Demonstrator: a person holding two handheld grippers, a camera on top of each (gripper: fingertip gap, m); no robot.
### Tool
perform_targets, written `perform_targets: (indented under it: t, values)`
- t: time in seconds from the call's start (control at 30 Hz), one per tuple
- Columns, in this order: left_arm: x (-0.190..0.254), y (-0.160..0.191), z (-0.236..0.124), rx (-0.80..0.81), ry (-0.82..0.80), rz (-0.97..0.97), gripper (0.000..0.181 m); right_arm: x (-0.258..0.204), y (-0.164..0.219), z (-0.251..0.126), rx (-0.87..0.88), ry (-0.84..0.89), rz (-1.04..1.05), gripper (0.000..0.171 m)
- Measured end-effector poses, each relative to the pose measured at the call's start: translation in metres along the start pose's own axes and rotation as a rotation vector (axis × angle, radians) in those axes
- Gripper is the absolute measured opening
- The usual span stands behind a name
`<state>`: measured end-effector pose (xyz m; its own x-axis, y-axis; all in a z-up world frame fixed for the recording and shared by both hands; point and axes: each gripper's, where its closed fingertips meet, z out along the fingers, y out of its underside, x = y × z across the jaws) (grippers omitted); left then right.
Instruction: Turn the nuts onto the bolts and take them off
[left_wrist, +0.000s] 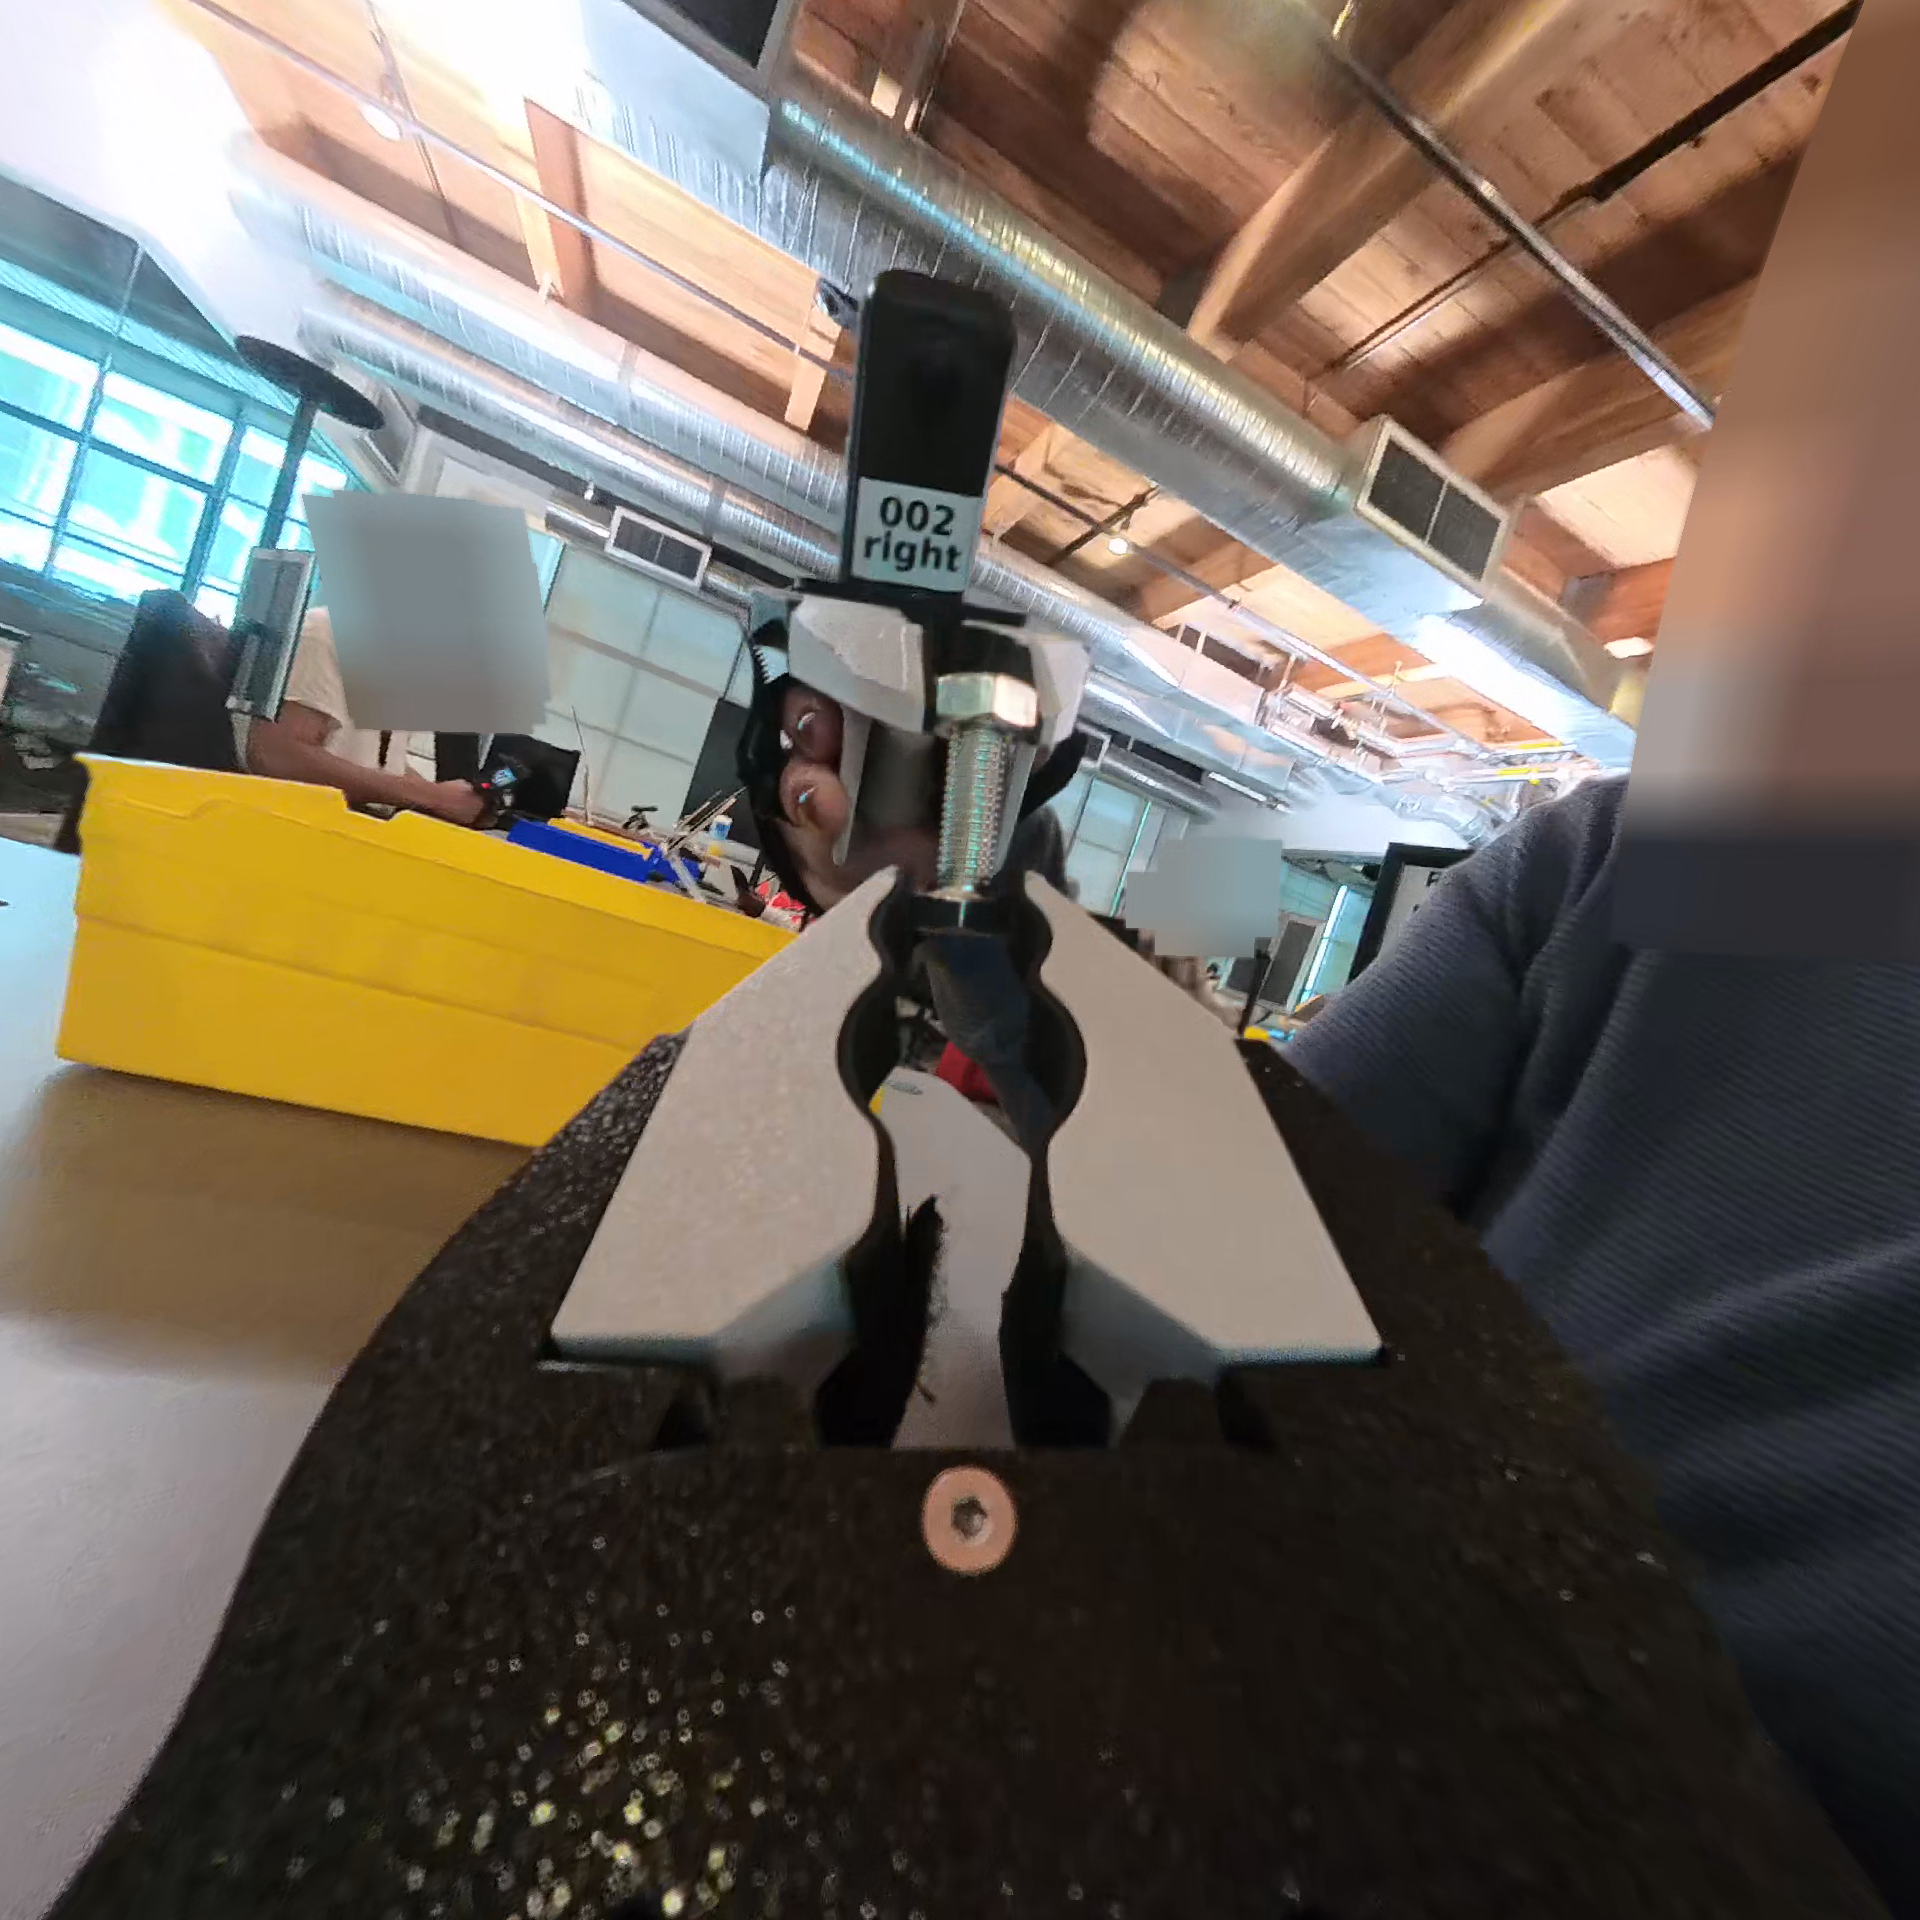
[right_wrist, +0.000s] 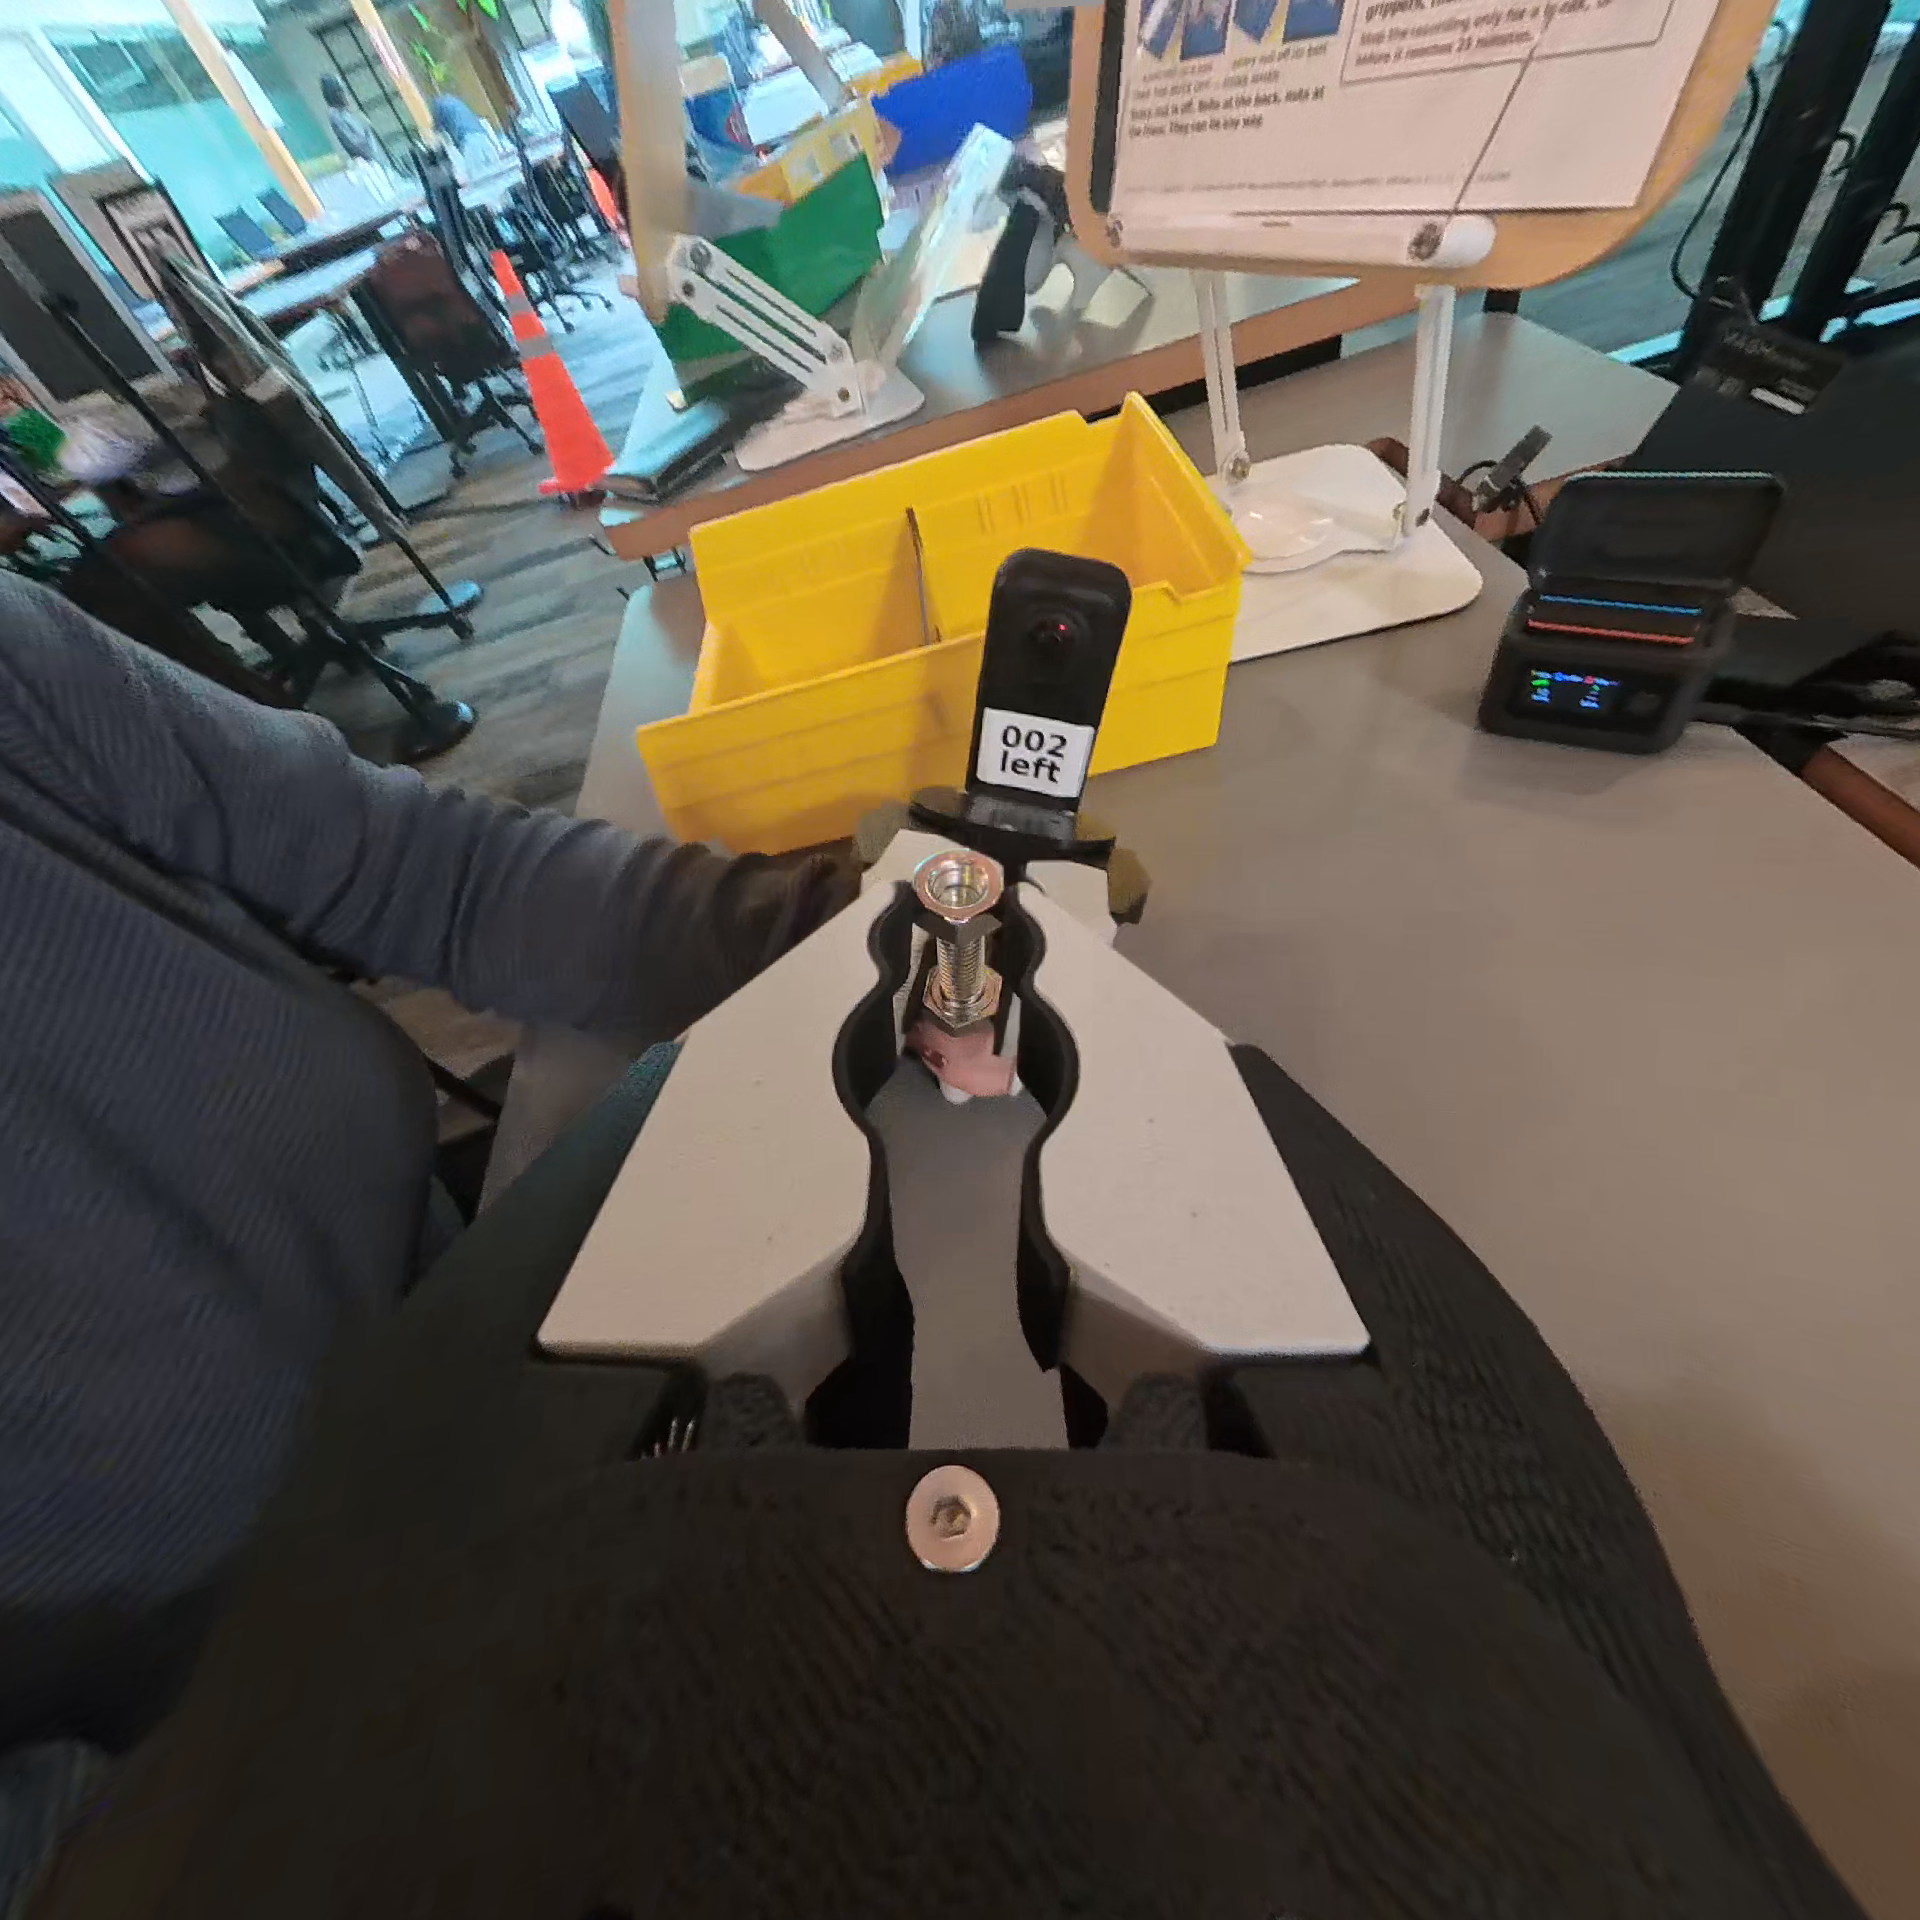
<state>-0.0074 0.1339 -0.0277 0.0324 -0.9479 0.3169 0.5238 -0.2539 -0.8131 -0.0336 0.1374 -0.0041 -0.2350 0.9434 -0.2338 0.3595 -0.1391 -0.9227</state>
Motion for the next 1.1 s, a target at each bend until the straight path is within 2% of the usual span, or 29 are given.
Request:
perform_targets:
  t: [0.17, 0.4, 0.53, 0.8, 0.93, 1.1]
  values:
    - [-0.006, 0.004, 0.001, -0.024, -0.056, 0.048, 0.015, 0.004, 0.006, -0.005, -0.054, 0.068, 0.004, 0.016]
    - [-0.015, -0.013, -0.009, 0.063, -0.149, 0.116, 0.015, 0.016, -0.005, 0.007, -0.030, 0.165, 0.111, 0.016]
    - [-0.018, -0.017, -0.013, 0.083, -0.168, 0.120, 0.015, 0.020, -0.009, 0.013, -0.023, 0.197, 0.096, 0.016]
    - [-0.017, -0.016, -0.013, 0.080, -0.156, 0.106, 0.015, 0.013, -0.011, 0.008, -0.011, 0.163, 0.056, 0.018]
    - [-0.017, -0.016, -0.012, 0.076, -0.153, 0.107, 0.015, 0.016, -0.009, 0.007, -0.006, 0.164, 0.051, 0.009]
    - [-0.023, -0.019, -0.015, 0.093, -0.202, 0.117, 0.016, 0.025, -0.008, 0.010, 0.027, 0.146, 0.058, 0.008]
